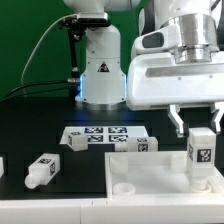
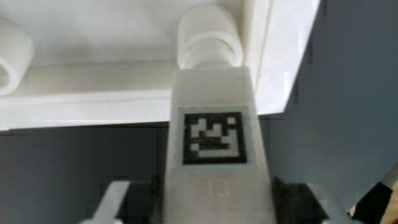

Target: Assemble square table

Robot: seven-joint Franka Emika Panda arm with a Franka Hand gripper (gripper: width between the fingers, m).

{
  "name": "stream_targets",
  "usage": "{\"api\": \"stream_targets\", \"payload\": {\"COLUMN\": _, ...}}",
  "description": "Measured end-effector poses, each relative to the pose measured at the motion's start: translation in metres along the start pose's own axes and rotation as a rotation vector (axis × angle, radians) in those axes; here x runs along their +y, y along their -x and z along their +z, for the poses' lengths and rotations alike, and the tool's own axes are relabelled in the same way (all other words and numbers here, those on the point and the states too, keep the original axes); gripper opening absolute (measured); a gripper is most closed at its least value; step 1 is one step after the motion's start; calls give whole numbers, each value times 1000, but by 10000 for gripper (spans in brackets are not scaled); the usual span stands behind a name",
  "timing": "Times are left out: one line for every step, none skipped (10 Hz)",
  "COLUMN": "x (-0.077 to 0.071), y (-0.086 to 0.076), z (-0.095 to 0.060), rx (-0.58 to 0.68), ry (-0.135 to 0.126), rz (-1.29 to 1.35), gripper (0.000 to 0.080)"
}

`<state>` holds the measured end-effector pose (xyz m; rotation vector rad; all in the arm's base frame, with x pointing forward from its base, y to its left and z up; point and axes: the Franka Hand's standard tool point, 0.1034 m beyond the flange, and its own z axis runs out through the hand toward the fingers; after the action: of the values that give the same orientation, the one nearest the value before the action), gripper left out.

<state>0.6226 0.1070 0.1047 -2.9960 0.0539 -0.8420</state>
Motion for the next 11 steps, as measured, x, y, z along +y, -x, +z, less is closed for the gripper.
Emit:
{"api": "stream_targets", "payload": {"x": 2, "y": 1, "z": 4, "rx": -3, "ry": 4, "rz": 0, "gripper": 288}}
{"api": "stream_targets", "payload": {"x": 1, "y": 2, "z": 6, "rx": -5, "ry": 4, "rz": -2, "gripper": 288}}
{"api": "stream_targets", "payload": {"x": -1, "y": 5, "z": 9, "rx": -10, "ry": 3, "rz": -7, "gripper": 288}}
{"api": "stream_targets", "payload": {"x": -3, "y": 8, "z": 11, "rx": -14, "ry": 3, "rz": -10, "gripper": 288}}
{"api": "stream_targets", "payload": {"x": -3, "y": 10, "z": 12, "rx": -17, "ry": 4, "rz": -11, "gripper": 288}}
{"api": "stream_targets", "payload": {"x": -4, "y": 10, "z": 13, "rx": -13, "ry": 4, "rz": -13, "gripper": 288}}
{"api": "stream_targets", "payload": {"x": -4, "y": 11, "z": 13, "rx": 6, "ry": 4, "rz": -10, "gripper": 288}}
{"api": "stream_targets", "payload": {"x": -5, "y": 11, "z": 13, "rx": 23, "ry": 6, "rz": -1, "gripper": 288}}
{"api": "stream_targets", "payload": {"x": -4, "y": 11, "z": 13, "rx": 22, "ry": 7, "rz": 0, "gripper": 288}}
{"api": "stream_targets", "payload": {"x": -4, "y": 11, "z": 13, "rx": 21, "ry": 7, "rz": -1, "gripper": 288}}
{"api": "stream_targets", "payload": {"x": -4, "y": 12, "z": 14, "rx": 8, "ry": 8, "rz": -1, "gripper": 364}}
